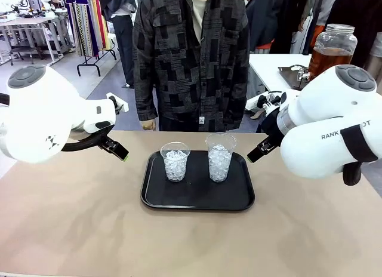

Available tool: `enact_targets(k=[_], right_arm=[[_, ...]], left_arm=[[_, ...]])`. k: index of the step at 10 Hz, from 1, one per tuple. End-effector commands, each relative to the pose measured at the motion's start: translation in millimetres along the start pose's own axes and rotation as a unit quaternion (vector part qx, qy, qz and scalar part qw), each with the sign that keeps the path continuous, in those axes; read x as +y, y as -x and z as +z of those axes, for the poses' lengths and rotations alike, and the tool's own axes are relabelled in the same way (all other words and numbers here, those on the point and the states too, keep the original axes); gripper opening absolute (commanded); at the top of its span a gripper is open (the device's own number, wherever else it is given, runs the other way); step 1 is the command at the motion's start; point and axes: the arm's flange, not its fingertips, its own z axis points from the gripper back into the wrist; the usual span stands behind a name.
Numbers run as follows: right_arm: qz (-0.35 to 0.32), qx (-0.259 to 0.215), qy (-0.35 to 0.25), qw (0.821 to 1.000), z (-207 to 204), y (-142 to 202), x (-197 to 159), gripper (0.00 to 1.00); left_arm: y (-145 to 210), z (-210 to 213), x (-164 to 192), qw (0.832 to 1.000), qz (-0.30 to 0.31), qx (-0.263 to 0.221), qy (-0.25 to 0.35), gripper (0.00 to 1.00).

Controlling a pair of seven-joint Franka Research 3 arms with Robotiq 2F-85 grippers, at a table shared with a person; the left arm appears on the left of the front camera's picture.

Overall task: Pour the drink into the iced cup.
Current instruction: Pick up the iced cup indicated by the human and present it to them.

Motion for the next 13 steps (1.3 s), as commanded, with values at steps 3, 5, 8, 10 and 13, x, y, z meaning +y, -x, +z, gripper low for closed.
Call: enact_targets(k=[3, 5, 8, 10, 13], right_arm=[[-0.001, -0.003, 0.003, 1.0, 1.9, -0.7, -1.7, 1.0], [0.002, 0.001, 0.0, 1.0, 9.6, -4.3, -9.5, 1.0], [-0.012, -0.012, -0.032, 0.999, 48.2, -30.1, -36.7, 1.0], [-0.042, -0.029, -0.081, 0.995, 70.9, -41.1, -56.8, 1.0], [-0.121, -0.063, -0.184, 0.973, 87.7, -36.4, -91.3, 1.0]], left_arm=[[-1.0, 3.3, 0.8, 1.0, -0.001, -0.003, -0.002, 1.0], [-10.6, 8.9, 0.4, 1.0, -0.007, -0.001, -0.005, 1.0], [-44.4, 38.7, 14.8, 1.0, 0.003, -0.001, -0.02, 1.0], [-66.2, 57.5, 31.6, 0.999, 0.037, -0.002, 0.008, 1.0], [-78.4, 73.2, 66.9, 0.984, 0.131, -0.014, 0.123, 1.0]])
